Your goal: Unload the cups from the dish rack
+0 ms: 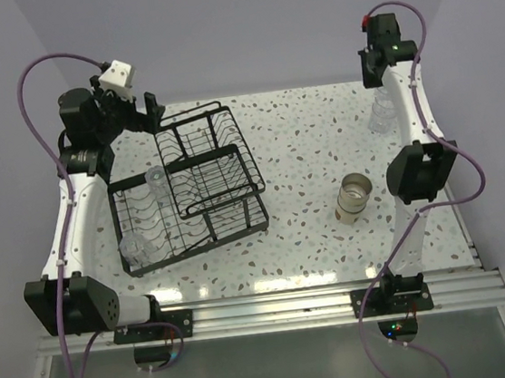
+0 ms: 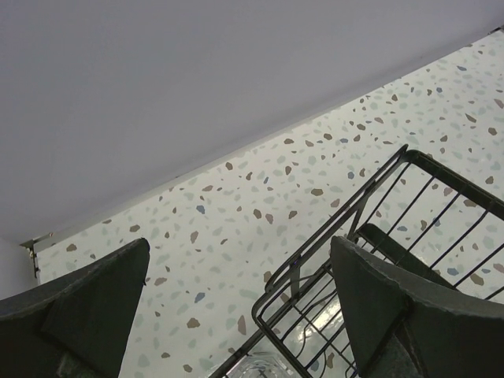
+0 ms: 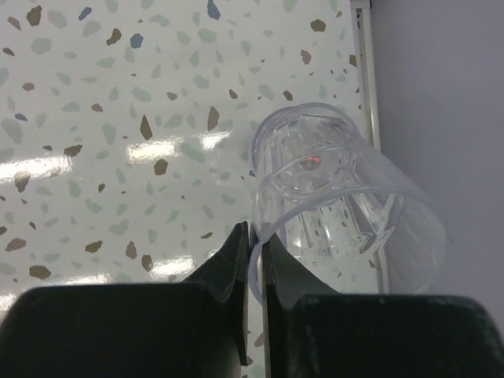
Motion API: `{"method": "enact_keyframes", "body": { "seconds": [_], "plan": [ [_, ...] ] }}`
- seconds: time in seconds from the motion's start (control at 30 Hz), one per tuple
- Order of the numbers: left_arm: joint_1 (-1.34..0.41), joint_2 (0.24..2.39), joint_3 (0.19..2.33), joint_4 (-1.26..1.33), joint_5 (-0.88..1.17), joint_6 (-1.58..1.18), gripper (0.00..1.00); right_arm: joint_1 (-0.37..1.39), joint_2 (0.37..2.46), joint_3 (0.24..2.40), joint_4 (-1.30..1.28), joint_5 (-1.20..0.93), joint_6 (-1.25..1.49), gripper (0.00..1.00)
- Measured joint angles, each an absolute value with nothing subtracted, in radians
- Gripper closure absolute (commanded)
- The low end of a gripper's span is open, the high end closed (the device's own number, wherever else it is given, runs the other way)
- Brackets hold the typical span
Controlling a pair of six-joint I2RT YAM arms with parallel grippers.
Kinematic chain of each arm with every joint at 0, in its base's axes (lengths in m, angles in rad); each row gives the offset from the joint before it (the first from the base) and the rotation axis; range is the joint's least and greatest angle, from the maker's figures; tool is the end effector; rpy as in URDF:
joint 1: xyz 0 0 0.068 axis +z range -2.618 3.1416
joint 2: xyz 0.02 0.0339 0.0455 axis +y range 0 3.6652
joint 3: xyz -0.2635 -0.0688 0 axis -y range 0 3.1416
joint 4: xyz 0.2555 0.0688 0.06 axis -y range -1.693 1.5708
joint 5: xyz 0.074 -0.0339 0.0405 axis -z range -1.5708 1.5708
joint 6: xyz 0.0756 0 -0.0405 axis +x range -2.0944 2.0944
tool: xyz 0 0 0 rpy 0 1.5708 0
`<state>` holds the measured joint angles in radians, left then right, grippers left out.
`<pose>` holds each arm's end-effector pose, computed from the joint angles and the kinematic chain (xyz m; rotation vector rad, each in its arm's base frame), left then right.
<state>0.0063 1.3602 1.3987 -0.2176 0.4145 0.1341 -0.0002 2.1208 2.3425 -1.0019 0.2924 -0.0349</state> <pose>0.3590 -0.0282 0.4155 0.4102 1.6926 -0.2593 0.4978 -0.0219 0.3499 0.1029 2.3352 -0.3606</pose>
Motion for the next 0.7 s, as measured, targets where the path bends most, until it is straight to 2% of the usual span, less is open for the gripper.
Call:
{"method": "enact_keyframes", "body": {
  "seconds": [0.33, 0.7],
  "plan": [
    [0.006, 1.358, 1.387, -0.218, 0.395, 0.161, 0.00, -0.025, 2.235, 2.356, -0.997, 0.300, -0.052, 1.00],
    [0.006, 1.358, 1.387, -0.219, 0.390, 0.169, 0.00, -0.065, 2.238, 2.357, -1.003, 0.265, -0.033, 1.00]
  ]
}}
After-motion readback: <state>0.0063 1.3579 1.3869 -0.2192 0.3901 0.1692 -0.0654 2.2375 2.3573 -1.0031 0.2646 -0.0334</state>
